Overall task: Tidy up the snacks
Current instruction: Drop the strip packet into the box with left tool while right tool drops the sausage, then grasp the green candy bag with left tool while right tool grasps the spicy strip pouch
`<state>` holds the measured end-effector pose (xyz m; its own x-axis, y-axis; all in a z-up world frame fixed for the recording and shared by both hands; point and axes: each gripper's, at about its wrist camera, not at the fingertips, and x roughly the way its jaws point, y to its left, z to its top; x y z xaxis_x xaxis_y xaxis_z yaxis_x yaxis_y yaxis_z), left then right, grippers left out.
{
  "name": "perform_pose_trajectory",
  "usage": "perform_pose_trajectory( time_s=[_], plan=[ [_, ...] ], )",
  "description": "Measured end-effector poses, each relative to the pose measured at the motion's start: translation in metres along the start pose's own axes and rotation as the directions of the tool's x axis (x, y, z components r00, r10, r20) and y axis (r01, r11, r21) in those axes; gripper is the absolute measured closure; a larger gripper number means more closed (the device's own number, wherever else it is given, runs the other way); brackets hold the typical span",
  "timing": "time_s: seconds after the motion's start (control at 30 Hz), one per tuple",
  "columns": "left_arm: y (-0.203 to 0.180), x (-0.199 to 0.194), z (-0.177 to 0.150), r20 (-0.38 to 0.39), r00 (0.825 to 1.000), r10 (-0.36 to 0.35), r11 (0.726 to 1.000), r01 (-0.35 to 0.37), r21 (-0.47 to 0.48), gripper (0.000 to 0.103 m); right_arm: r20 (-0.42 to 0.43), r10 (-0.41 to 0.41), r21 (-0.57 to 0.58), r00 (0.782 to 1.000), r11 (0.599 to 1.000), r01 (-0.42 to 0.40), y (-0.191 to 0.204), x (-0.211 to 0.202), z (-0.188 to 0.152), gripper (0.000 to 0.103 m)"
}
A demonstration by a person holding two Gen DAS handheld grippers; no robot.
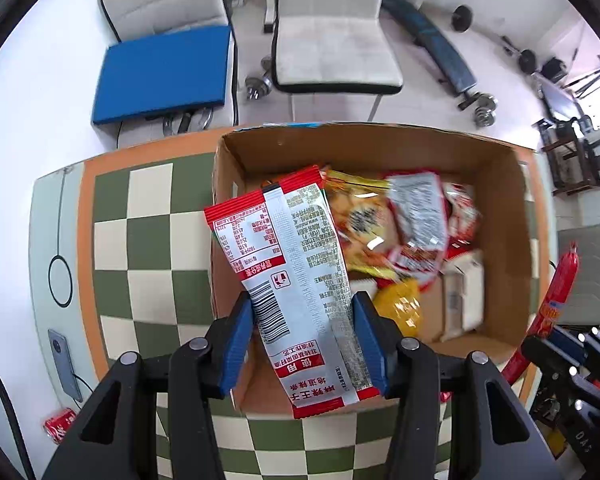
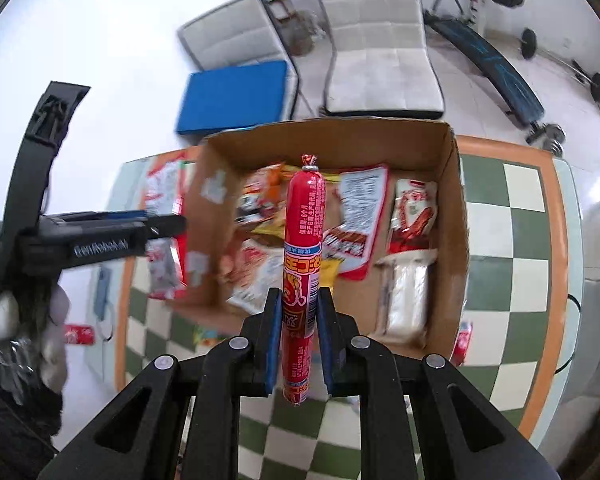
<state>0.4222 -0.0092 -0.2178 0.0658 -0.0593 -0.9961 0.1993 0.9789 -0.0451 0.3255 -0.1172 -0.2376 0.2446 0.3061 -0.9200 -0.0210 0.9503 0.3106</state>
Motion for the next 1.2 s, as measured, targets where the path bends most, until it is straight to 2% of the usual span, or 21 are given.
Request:
perform_pose_trajectory(
  time_s=[0.17, 0.23, 0.3, 0.33, 0.37, 0.43, 0.47, 0.53, 0.6, 0.7, 0.77, 0.9, 1.0, 1.1, 1.2],
  plan=[
    [0.011, 0.039, 0.020, -0.094, 0.995, 0.021, 1.000, -0.023, -0.014, 0.053, -0.096, -0.021, 0.047, 0.995, 0.999, 0.026, -0.019, 0.049, 0.025, 0.085],
    [0.013, 0.058, 0.025, -0.174, 0.985, 0.020, 0.999, -0.024, -0.023, 0.053, -0.149, -0.032, 0.042, 0.988, 0.998, 0.039, -0.024, 0.073, 0.028, 0.084],
    [0.017, 0.071, 0.030, -0.197, 0.980, 0.017, 0.999, -0.027, -0.048, 0.053, -0.191, -0.048, 0.066, 0.980, 0.996, 0.062, -0.030, 0.092, 0.032, 0.082],
    [0.017, 0.073, 0.031, -0.183, 0.982, 0.037, 0.998, -0.046, -0.045, 0.053, -0.203, -0.058, 0.050, 0.977, 0.996, 0.070, -0.030, 0.098, 0.034, 0.072],
    [0.017, 0.074, 0.032, -0.176, 0.983, 0.058, 0.997, -0.066, -0.041, 0.052, -0.203, -0.073, 0.044, 0.976, 0.996, 0.083, -0.030, 0.103, 0.035, 0.046],
    [0.019, 0.075, 0.032, -0.167, 0.984, 0.058, 0.996, -0.068, -0.050, 0.040, -0.210, -0.062, 0.053, 0.976, 0.996, 0.074, -0.031, 0.107, 0.036, 0.023],
    [0.019, 0.075, 0.031, -0.165, 0.986, 0.038, 0.997, -0.048, -0.061, 0.033, -0.206, -0.056, 0.063, 0.977, 0.995, 0.071, -0.032, 0.110, 0.037, 0.023],
    [0.019, 0.075, 0.029, -0.169, 0.985, 0.027, 0.997, -0.040, -0.070, 0.031, -0.212, -0.063, 0.051, 0.975, 0.996, 0.075, -0.030, 0.111, 0.037, 0.023],
    [0.016, 0.072, 0.027, -0.162, 0.987, 0.021, 0.997, -0.033, -0.069, 0.022, -0.223, -0.078, 0.042, 0.972, 0.995, 0.089, -0.029, 0.115, 0.036, 0.023],
    [0.011, 0.066, 0.023, -0.145, 0.989, 0.011, 0.998, -0.020, -0.060, 0.019, -0.227, -0.077, 0.055, 0.971, 0.994, 0.092, -0.030, 0.117, 0.034, 0.022],
    [0.008, 0.059, 0.019, -0.124, 0.992, 0.013, 0.999, -0.019, -0.047, 0.019, -0.217, -0.076, 0.067, 0.973, 0.993, 0.093, -0.031, 0.115, 0.034, 0.021],
    [0.002, 0.037, 0.005, -0.070, 0.997, -0.040, 0.998, 0.037, -0.043, 0.019, -0.193, -0.066, 0.082, 0.979, 0.993, 0.084, -0.032, 0.104, 0.031, 0.019],
    [-0.002, 0.005, -0.015, 0.071, 0.997, -0.028, 0.999, 0.031, -0.044, 0.019, -0.162, -0.062, 0.075, 0.985, 0.994, 0.075, -0.027, 0.089, 0.026, 0.019],
    [-0.005, -0.029, -0.044, 0.217, 0.976, -0.003, 0.998, 0.015, -0.053, 0.019, -0.112, -0.051, 0.056, 0.992, 0.997, 0.058, -0.019, 0.067, 0.015, 0.018],
    [-0.008, -0.048, -0.073, 0.294, 0.956, 0.003, 0.999, 0.010, -0.045, 0.019, -0.064, -0.052, 0.022, 0.997, 0.998, 0.053, -0.010, 0.043, -0.001, 0.017]
  ],
)
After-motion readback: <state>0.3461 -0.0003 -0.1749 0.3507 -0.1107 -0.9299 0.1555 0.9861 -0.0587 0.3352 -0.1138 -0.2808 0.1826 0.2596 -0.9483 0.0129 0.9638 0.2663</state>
